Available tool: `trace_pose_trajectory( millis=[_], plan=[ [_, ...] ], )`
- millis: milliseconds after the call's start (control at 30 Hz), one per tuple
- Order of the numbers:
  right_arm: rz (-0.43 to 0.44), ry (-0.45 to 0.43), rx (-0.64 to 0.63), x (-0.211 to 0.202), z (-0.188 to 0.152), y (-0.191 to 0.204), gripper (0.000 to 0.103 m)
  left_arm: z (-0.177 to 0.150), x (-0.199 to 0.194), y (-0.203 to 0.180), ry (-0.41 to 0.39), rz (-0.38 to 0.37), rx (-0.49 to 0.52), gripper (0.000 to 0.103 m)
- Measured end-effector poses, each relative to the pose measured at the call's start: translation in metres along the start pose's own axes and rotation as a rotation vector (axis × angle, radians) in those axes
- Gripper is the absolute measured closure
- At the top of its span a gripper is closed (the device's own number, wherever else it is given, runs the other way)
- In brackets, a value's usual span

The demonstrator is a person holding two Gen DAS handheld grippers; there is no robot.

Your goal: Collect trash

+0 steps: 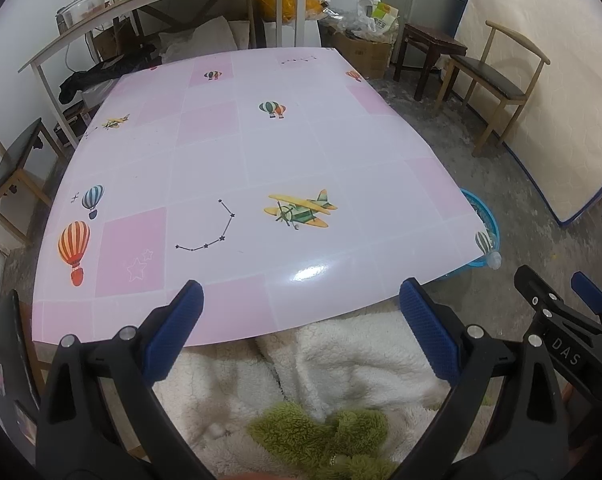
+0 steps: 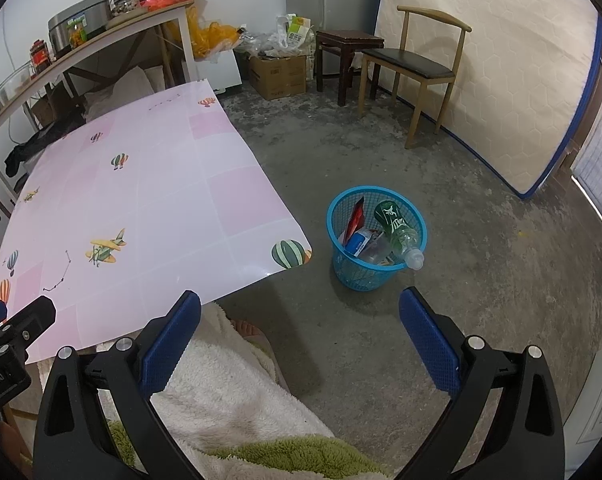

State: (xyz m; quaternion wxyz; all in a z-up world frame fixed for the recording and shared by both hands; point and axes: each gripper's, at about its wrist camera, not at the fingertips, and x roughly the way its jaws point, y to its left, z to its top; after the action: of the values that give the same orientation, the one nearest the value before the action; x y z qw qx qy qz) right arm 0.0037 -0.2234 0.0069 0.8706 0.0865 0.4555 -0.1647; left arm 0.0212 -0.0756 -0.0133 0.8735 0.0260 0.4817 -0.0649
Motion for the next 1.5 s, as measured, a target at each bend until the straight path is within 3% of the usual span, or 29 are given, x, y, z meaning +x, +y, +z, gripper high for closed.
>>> trace_pose_trajectory(
  millis=[1500],
  plan=[
    [-0.034,0.002,0.011,-0.005,0.001,-0.007,0.006,0.001,0.006,-0.004,0.012,-0.037,-0.01,0.009]
  ],
)
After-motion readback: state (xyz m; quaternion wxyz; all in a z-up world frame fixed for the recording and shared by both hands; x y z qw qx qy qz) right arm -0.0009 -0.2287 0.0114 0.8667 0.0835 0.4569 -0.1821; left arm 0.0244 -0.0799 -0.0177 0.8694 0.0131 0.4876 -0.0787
